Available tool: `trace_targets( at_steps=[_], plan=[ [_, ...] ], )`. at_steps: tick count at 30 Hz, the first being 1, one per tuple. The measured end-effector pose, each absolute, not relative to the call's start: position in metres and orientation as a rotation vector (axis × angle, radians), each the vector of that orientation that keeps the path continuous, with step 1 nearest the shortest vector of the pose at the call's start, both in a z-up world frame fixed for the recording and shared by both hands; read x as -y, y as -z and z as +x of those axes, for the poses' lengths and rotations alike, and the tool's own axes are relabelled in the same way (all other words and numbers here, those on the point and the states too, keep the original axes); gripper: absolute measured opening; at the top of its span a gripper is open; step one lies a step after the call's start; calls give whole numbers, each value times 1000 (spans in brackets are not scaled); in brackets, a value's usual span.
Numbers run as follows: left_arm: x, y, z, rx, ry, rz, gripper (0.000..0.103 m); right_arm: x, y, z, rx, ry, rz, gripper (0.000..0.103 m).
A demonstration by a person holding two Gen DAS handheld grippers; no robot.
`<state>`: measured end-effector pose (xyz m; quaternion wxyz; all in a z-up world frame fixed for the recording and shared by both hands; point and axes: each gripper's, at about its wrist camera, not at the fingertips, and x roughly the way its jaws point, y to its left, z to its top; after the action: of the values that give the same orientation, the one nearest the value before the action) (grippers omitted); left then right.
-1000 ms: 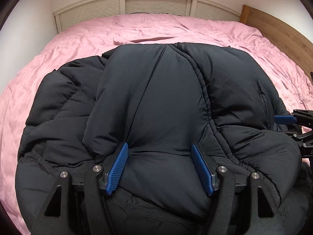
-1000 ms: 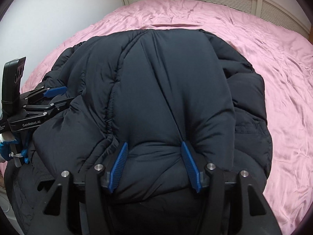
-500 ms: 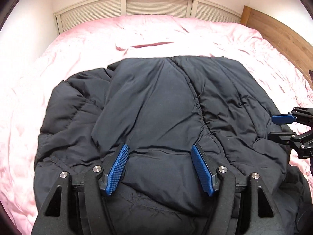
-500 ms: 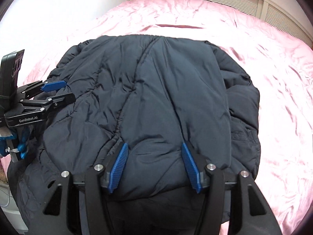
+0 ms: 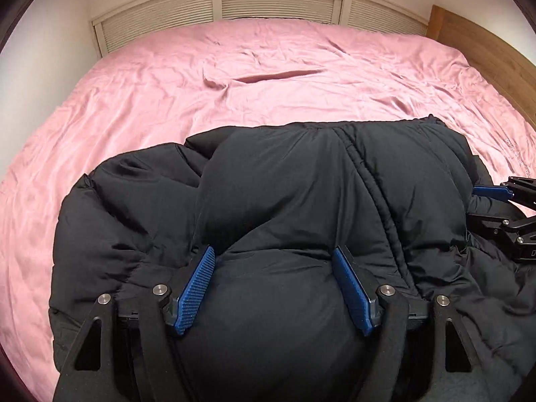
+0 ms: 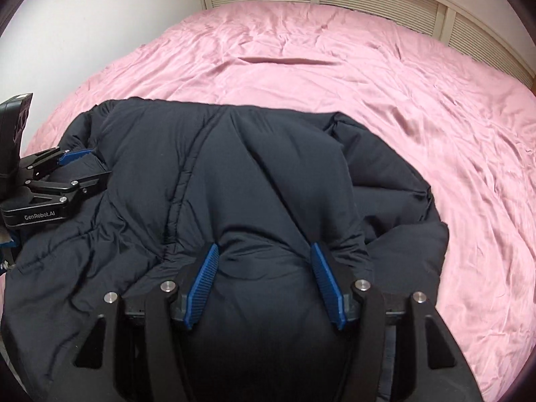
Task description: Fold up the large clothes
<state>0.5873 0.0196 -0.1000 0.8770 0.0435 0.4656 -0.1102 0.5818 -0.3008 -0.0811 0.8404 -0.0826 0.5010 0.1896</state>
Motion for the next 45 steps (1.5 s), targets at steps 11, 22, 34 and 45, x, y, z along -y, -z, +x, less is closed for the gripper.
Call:
trace_targets(
  at_steps=[11, 22, 34, 45],
  plan=[
    [-15, 57, 551, -927, 248, 69, 74, 292, 52, 548, -1027, -409, -228, 58],
    [3, 70, 487, -976, 363, 89, 74, 305, 54, 466, -1092, -525, -209, 58],
    [11, 115, 474, -940, 308, 118, 75, 315, 113, 465, -1137, -529, -224, 61],
    [15, 126, 463, -911, 290, 130, 76, 316, 123, 464, -1131, -516, -212, 61]
  ],
)
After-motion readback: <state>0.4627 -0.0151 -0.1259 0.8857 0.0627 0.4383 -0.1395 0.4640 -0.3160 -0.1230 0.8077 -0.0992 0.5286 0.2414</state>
